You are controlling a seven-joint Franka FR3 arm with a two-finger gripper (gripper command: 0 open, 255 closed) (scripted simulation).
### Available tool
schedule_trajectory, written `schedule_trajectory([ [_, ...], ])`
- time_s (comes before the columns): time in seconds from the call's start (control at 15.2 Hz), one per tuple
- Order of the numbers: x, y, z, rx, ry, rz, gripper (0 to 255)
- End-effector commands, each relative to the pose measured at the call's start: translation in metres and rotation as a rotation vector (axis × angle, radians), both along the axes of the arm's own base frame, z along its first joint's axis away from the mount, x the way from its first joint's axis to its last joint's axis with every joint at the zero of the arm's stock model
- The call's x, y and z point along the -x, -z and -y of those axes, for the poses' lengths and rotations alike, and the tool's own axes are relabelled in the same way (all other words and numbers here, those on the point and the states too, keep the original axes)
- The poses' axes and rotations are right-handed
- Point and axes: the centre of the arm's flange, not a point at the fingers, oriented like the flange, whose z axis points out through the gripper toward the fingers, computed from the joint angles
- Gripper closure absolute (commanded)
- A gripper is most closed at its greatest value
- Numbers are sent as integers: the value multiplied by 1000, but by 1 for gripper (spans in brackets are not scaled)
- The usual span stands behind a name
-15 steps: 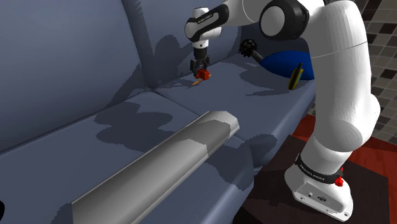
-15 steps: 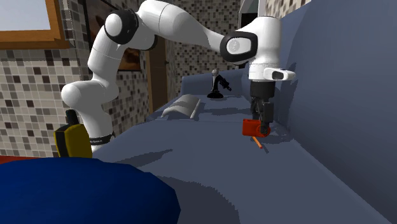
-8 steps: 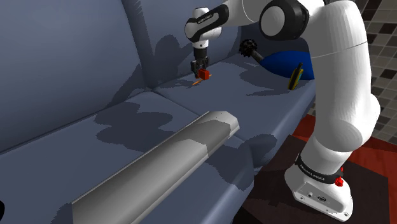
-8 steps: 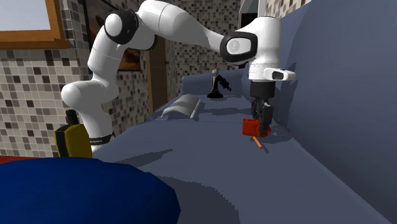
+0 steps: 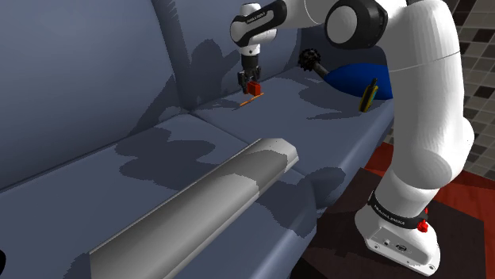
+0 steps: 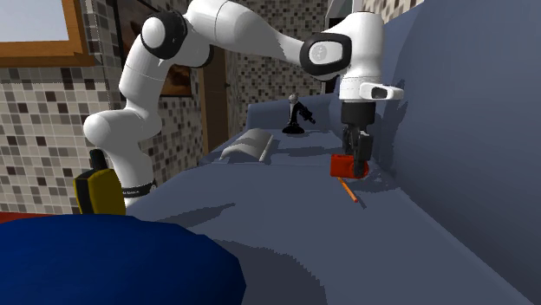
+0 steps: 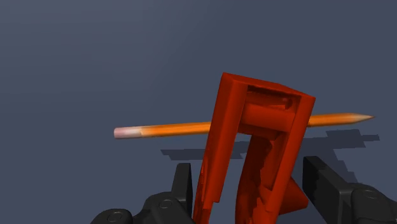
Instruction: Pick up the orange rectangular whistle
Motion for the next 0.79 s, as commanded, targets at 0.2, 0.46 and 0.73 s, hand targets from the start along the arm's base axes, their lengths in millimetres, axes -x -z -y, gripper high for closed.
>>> schedule_trajectory([
  [0.2, 0, -27, 0, 0, 0, 0, 255],
  [0.46, 0, -48, 0, 0, 0, 0, 255],
  [0.73, 0, -59, 0, 0, 0, 0, 255],
])
